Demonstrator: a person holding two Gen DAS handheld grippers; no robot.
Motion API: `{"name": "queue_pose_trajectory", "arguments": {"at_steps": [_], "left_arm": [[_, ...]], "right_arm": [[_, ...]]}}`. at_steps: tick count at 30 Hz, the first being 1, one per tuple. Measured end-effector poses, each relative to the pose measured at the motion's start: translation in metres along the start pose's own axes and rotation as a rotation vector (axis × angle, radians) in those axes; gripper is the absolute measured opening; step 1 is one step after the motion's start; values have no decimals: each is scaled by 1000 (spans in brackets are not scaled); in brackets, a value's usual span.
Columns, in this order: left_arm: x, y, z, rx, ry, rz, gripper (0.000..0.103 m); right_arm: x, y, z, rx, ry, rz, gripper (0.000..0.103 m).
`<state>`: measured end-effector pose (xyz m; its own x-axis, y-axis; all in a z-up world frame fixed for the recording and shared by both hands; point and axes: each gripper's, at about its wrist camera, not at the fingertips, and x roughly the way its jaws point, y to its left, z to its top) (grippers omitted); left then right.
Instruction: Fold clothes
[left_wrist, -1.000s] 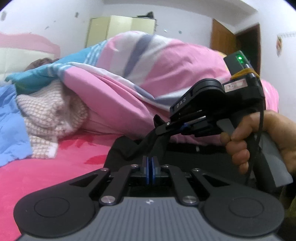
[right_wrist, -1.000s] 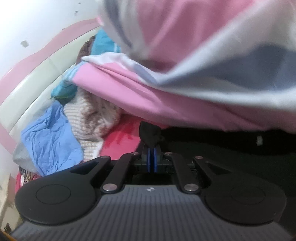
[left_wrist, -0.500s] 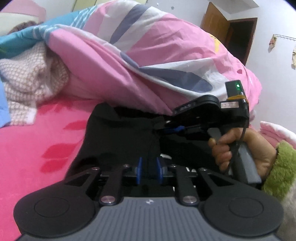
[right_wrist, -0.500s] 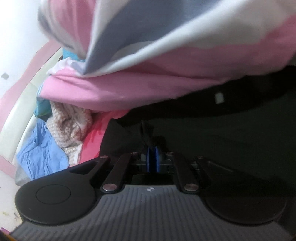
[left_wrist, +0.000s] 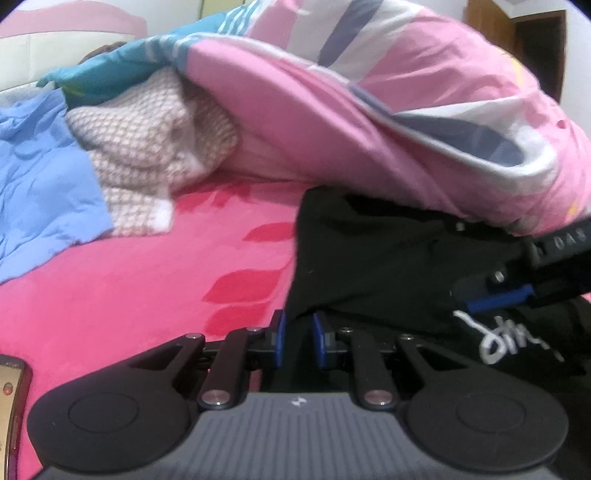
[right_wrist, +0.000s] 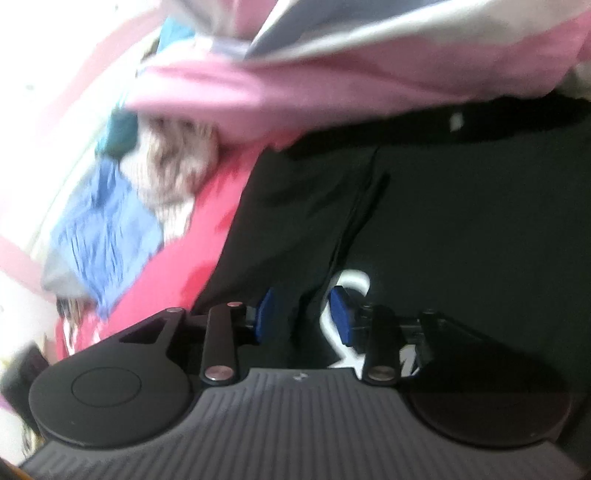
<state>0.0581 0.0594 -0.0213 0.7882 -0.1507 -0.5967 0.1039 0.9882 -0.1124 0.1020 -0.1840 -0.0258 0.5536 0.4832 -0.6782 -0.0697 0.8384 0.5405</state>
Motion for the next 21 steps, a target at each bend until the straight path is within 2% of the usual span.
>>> {"name": "queue_pose_trajectory", "arguments": {"at_steps": [3, 5, 7, 8, 9, 15, 21], "left_arm": [[1, 12, 0, -55, 19, 2, 19], [3, 21, 1, -97, 35, -23, 19], [4, 25, 1, -115, 39, -36, 18], [4, 25, 1, -119, 38, -39, 18], [4, 26, 1, -122, 38, -42, 18], [5, 30, 1, -139, 40, -60, 17], [6, 33, 1, -153, 42, -73, 17]], "right_arm": [[9, 9, -8, -35, 24, -31, 36], [11, 15, -12, -73, 18, -47, 35], [11, 18, -15, -100, 12, -68, 22], [11, 18, -16, -109, 13, -77, 3], [10, 18, -16, -99, 15, -69, 0], [-15, 30, -18, -81, -35, -25, 0], [-17, 23, -21, -47, -54, -64, 3]]}}
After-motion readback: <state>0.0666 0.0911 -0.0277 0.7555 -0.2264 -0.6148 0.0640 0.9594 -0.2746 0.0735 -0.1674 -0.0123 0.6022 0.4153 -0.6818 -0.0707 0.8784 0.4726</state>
